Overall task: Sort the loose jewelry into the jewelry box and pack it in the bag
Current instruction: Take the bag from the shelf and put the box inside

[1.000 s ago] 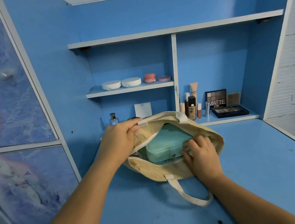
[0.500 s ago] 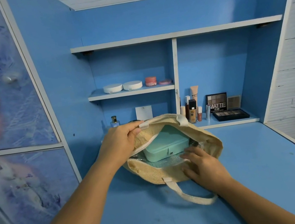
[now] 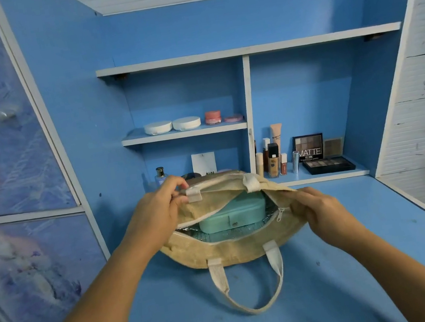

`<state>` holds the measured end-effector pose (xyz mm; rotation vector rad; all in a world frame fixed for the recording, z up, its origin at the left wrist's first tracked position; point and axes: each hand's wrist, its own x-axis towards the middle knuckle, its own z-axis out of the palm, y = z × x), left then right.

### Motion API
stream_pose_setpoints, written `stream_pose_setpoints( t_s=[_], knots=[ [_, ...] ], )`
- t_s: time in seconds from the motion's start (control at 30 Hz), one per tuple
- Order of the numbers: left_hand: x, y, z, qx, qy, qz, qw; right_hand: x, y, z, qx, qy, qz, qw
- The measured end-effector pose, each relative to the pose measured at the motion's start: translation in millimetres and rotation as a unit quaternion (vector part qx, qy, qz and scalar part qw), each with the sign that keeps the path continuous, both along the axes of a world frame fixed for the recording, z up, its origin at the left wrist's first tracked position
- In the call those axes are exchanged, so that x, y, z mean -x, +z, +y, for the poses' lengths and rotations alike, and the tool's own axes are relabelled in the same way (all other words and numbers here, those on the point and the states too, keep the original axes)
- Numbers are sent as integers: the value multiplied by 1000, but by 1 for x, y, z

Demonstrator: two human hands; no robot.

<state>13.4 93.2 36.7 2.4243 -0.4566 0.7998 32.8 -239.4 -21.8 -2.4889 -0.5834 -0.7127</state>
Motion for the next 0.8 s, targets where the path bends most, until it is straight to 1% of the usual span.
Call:
stream_pose_setpoints(
  t_s=[0.07,0.13,0.2,0.27,0.3,0.37,0.4,0.43,0.47,0.53,0.57,0.6,0.63,0.67,0.7,0.73,0.8],
  knots=[
    [-3,4,6,11,-21,26,999,2,10,-1,-27,19,31,999],
    [-9,11,10,25,-35,47,998,6,16,-4,-58,38,108,992],
    [-16,15,14,27,-41,61,997,11,16,-6,-84,66,184,977],
    [-18,13,16,28,-49,73,996,16,13,-12,-130,92,244,957],
    [-18,10,16,26,-51,80,995,18,11,-14,-149,96,264,948],
    [-18,0,15,32,-50,76,995,24,6,-17,-165,91,276,943],
    [-17,-4,14,36,-45,62,996,26,3,-17,-163,87,269,945],
    [-15,-10,11,26,-33,23,999,29,0,-16,-160,83,258,949],
    [-11,-15,6,-3,-7,-43,999,32,-2,-14,-156,81,245,954],
    [2,-25,-12,-62,86,-181,978,39,-6,-9,-162,84,217,959],
    [13,-29,-27,-66,109,-218,968,43,-6,-7,-172,90,205,959],
    [23,-33,-46,-65,98,-239,964,46,-5,-5,-181,99,199,958],
    [33,-38,-66,-70,59,-242,966,48,-4,-2,-189,106,200,955],
    [41,-43,-84,-78,11,-225,971,49,-3,0,-193,112,204,953],
    [45,-49,-101,-82,-25,-187,979,49,-1,2,-192,113,205,953],
    [46,-53,-115,-77,-39,-133,987,49,-1,4,-188,112,200,955],
    [44,-57,-135,-36,-25,15,999,50,0,7,-182,112,187,959]
  ],
)
